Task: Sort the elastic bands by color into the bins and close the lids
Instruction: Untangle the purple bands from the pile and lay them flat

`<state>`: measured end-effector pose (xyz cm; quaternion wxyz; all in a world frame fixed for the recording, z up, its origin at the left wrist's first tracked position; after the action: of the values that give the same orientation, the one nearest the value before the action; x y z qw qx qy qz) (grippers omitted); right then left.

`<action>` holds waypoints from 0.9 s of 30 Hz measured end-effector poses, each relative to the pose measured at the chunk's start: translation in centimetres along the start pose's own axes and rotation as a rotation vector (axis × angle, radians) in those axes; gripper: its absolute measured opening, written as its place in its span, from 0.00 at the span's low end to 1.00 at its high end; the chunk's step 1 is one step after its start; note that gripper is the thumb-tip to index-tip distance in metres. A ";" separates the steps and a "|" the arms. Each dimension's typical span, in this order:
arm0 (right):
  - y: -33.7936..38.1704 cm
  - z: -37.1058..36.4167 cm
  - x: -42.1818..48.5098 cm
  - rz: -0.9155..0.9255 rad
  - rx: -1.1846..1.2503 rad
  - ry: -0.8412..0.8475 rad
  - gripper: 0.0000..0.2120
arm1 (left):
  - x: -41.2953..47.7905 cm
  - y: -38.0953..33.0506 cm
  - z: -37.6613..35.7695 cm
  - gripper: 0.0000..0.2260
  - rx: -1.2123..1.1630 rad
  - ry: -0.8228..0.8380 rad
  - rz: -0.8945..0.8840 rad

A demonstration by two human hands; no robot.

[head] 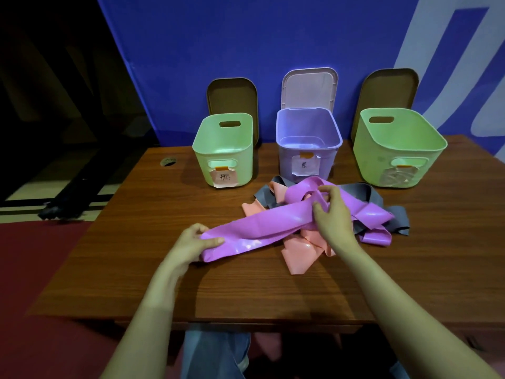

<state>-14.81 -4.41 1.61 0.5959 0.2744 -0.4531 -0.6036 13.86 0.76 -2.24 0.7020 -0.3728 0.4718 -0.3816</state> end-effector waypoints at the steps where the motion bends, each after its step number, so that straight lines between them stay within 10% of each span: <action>1: -0.3 -0.4 -0.5 -0.006 -0.007 0.023 0.13 | -0.1 0.2 0.5 0.13 -0.091 -0.016 0.044; 8: -0.6 -3.9 -4.5 -0.047 -0.010 0.208 0.15 | 0.3 1.7 2.5 0.29 -0.213 -0.225 0.179; 27: -2.2 -5.6 -5.7 0.156 -0.333 0.206 0.12 | 0.8 4.3 4.1 0.10 -0.091 -0.687 -0.228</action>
<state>-10.18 -0.40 -4.00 0.7212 0.1965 -0.3037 -0.5908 18.72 2.62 -5.22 0.7550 -0.5603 0.1804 -0.2888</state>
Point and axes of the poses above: each hand's wrist, its own x-axis towards the middle knuckle, its own z-axis out of the back of the hand, y = z × x, the point moved 2 cm from there along x, towards the middle knuckle
